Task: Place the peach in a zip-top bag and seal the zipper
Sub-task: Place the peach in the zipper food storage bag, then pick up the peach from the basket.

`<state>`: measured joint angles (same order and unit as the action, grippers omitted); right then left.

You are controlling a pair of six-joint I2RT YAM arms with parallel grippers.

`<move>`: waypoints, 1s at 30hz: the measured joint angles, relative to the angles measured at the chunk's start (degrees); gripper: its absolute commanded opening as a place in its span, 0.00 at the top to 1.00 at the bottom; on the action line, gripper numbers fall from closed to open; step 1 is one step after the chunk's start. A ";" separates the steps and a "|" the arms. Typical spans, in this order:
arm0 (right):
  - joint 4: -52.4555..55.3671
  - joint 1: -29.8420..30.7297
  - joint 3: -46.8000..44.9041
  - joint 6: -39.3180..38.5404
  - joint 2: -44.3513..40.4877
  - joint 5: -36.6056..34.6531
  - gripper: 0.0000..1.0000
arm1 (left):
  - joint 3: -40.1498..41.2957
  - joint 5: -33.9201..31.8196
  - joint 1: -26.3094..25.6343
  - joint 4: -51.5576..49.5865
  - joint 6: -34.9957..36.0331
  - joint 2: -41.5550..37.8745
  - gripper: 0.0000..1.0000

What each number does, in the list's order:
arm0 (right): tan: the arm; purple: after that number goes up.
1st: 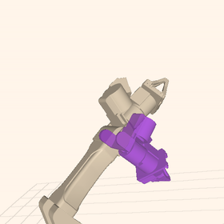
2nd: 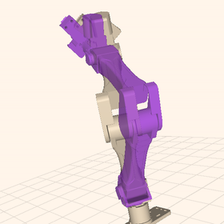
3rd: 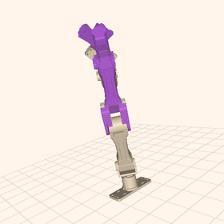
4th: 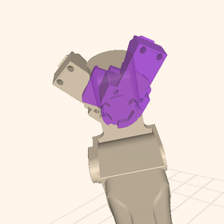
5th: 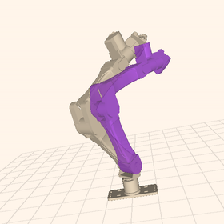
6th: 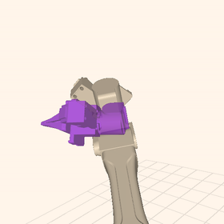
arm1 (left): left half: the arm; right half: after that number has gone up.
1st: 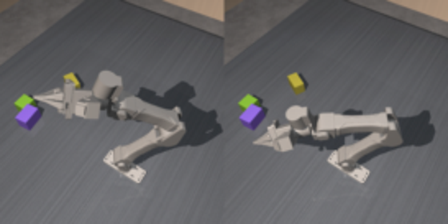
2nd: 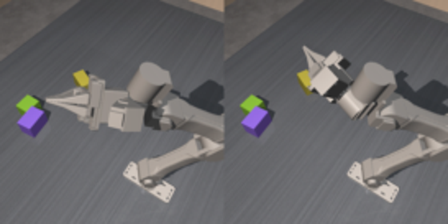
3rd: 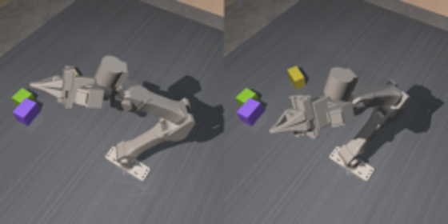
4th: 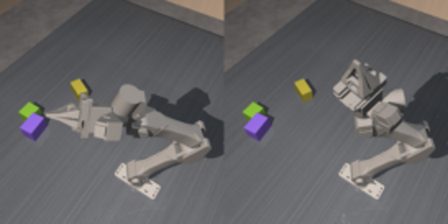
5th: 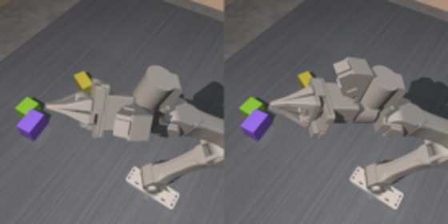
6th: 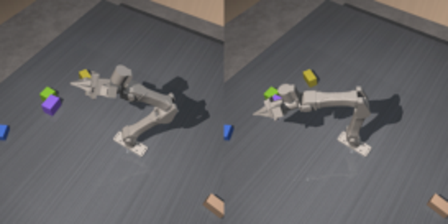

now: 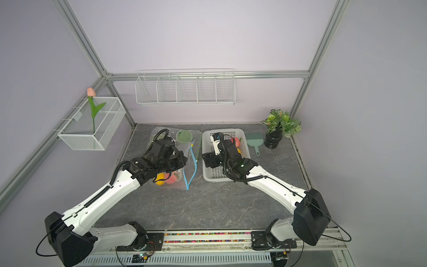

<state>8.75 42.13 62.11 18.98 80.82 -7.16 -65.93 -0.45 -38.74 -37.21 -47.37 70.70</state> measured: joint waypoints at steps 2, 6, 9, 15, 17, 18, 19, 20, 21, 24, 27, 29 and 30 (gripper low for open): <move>3.06 -1.46 0.55 -0.42 0.55 -2.84 0.15 | 0.00 0.00 0.00 0.00 0.00 0.00 1.00; 7.34 -5.05 2.47 -1.07 3.34 -6.38 0.16 | 0.00 0.02 0.00 0.00 0.02 0.00 1.00; 9.79 -7.39 3.87 -1.38 6.23 -7.56 0.17 | 0.00 0.04 0.00 0.00 0.02 0.00 1.00; 14.49 -10.25 8.57 -1.70 13.29 -9.97 0.18 | 0.00 0.04 0.00 0.00 0.02 0.00 1.00; 15.82 -10.82 10.25 -1.70 15.32 -11.06 0.18 | 0.00 0.04 0.00 0.00 0.04 0.00 1.00; 16.26 -11.02 11.02 -1.68 16.24 -11.41 0.18 | 0.00 0.04 0.00 0.00 0.02 0.00 1.00; 16.55 -11.26 11.58 -1.68 17.00 -11.67 0.18 | 0.00 0.04 0.00 0.00 0.04 0.00 1.00; 16.98 -11.54 12.26 -1.68 17.92 -11.96 0.18 | 0.00 0.04 0.00 0.00 0.02 0.00 1.00; 17.40 -11.80 12.94 -1.68 18.84 -12.22 0.18 | 0.00 0.04 0.00 0.00 0.04 0.00 1.00; 18.49 -12.72 15.21 -1.68 21.77 -12.87 0.18 | 0.00 0.04 0.00 -0.02 0.04 0.00 1.00; 19.80 -13.55 17.66 -1.68 24.83 -13.22 0.19 | 0.00 0.04 0.00 -0.02 0.04 0.00 1.00; 20.35 -13.94 19.39 -1.68 26.84 -13.40 0.19 | 0.00 0.04 0.00 -0.02 0.04 0.00 1.00; 20.57 -14.12 20.20 -1.68 27.82 -13.53 0.19 | 0.00 0.04 0.00 -0.02 0.04 0.00 1.00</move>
<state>29.32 28.01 82.30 17.30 108.64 -20.69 -65.93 -0.40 -38.74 -37.23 -47.33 70.70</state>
